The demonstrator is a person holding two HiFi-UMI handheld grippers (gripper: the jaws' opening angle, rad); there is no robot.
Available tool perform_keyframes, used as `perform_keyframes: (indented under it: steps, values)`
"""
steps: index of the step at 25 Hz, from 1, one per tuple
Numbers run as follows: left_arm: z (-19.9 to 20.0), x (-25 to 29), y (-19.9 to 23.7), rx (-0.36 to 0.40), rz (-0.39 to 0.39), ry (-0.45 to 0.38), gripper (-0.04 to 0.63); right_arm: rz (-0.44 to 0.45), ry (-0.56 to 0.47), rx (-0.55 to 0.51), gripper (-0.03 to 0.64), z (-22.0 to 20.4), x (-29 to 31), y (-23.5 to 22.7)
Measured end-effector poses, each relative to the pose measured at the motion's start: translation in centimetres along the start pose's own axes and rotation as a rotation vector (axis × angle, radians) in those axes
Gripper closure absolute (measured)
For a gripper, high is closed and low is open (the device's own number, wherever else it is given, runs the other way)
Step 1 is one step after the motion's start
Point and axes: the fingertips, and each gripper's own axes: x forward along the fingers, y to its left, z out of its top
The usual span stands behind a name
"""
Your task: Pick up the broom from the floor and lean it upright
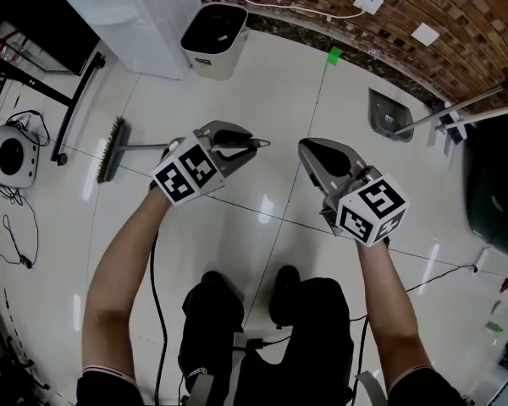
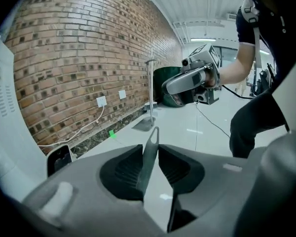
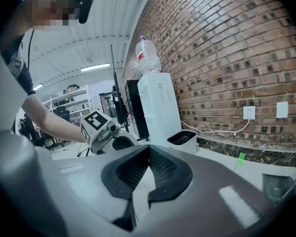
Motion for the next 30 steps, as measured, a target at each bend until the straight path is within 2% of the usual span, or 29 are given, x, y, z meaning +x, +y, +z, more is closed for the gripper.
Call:
perform_keyframes:
  steps: [3, 9, 14, 20, 25, 30]
  values:
    - [3.8, -3.2, -1.4, -0.035, 0.013, -0.01, 0.491, -0.01, 0.01, 0.032, 0.614, 3.7, -3.0, 2.1]
    - [10.9, -8.4, -3.2, -0.114, 0.088, -0.043, 0.492, -0.042, -0.028, 0.115, 0.614, 11.2, -9.1, 5.4]
    - [15.6, -11.6, -3.5, -0.167, 0.188, -0.011, 0.499, -0.047, -0.028, 0.149, 0.614, 15.9, -14.3, 7.6]
    - [20.9, -15.4, -4.5, -0.259, 0.239, -0.053, 0.503, -0.053, -0.042, 0.151, 0.614, 21.2, -18.5, 9.3]
    - [24.8, -17.2, -5.3, -0.309, 0.279, -0.088, 0.506, -0.062, -0.052, 0.137, 0.614, 24.5, -21.9, 9.8]
    - [28.8, -16.4, -6.9, -0.332, 0.264, -0.122, 0.509, -0.088, -0.06, 0.145, 0.614, 26.0, -25.3, 9.0]
